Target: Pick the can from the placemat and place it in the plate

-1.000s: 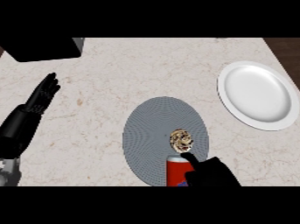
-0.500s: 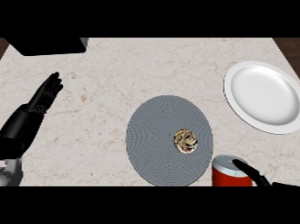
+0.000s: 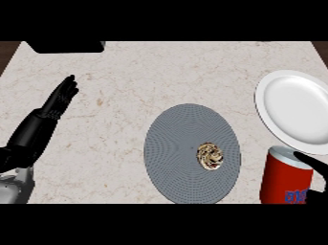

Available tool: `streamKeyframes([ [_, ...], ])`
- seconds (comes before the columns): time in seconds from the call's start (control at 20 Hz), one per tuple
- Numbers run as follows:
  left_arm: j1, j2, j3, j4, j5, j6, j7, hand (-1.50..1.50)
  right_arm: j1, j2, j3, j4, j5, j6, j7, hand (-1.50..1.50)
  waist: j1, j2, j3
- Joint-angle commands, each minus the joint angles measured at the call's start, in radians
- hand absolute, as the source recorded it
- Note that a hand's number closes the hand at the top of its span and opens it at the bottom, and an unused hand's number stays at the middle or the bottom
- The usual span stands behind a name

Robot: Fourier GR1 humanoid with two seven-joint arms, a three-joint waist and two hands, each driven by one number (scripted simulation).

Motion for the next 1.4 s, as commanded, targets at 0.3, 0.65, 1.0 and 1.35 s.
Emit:
streamKeyframes([
  [0.3, -0.020, -0.004, 0.004, 0.002, -0.007, -0.044, -0.001, 0.00, -0.074, 0.099, -0.194, 0.301, -0.396, -0.158, -0.284, 1.50, 0.047, 0.009, 0.000],
  [0.65, -0.056, -0.014, 0.020, 0.040, -0.009, -0.067, -0.004, 0.00, -0.135, 0.247, -0.251, 0.695, -0.590, -0.091, -0.625, 1.50, 0.051, 0.012, 0.001],
  [1.0, -0.072, -0.040, 0.002, 0.043, -0.029, -0.063, -0.003, 0.00, -0.217, 0.396, -0.307, 1.025, -0.785, 0.186, -0.734, -1.50, 0.064, 0.016, 0.002],
  [1.35, -0.056, -0.036, 0.038, -0.001, -0.022, -0.079, 0.035, 0.00, -0.327, 0.572, -0.448, 1.387, -0.804, 0.281, -1.104, -1.50, 0.041, 0.007, 0.001],
])
